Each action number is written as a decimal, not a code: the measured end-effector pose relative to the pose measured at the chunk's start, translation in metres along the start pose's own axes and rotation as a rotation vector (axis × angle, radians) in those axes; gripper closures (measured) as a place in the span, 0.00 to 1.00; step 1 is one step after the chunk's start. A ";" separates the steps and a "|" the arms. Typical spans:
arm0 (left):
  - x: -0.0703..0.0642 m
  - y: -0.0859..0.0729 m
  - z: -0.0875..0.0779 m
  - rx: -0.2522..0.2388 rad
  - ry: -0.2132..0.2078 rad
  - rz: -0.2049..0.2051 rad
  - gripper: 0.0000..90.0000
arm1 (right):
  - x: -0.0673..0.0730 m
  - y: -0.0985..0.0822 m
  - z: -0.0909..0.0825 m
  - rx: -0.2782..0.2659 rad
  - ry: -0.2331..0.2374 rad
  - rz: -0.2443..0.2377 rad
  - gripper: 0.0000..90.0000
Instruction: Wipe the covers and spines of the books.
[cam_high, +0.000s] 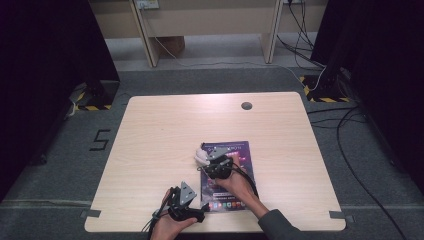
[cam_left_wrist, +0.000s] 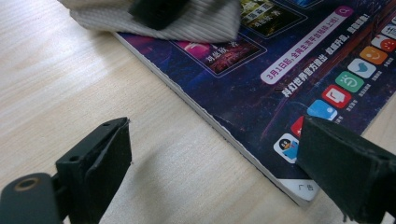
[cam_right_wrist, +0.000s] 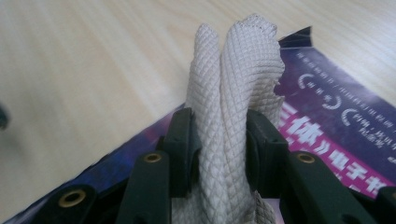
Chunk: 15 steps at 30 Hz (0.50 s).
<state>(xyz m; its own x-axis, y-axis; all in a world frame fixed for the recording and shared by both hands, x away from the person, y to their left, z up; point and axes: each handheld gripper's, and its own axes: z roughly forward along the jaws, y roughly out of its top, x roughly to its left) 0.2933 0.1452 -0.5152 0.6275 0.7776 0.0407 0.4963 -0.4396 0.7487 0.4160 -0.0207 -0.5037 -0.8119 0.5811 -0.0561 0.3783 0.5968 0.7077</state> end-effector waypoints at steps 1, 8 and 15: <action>0.000 0.000 0.000 -0.003 0.002 0.003 0.11 | 0.003 -0.002 -0.003 0.005 0.008 -0.015 0.73; -0.001 0.000 0.000 -0.002 0.002 0.005 0.11 | 0.013 -0.014 -0.017 0.012 0.049 -0.044 0.72; -0.001 0.001 0.000 -0.002 -0.001 0.007 0.11 | 0.013 -0.023 -0.026 0.012 0.066 -0.051 0.72</action>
<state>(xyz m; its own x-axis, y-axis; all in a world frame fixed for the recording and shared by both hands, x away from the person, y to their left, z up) 0.2934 0.1443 -0.5149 0.6314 0.7741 0.0456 0.4903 -0.4440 0.7499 0.3852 -0.0411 -0.5022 -0.8576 0.5124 -0.0447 0.3408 0.6312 0.6967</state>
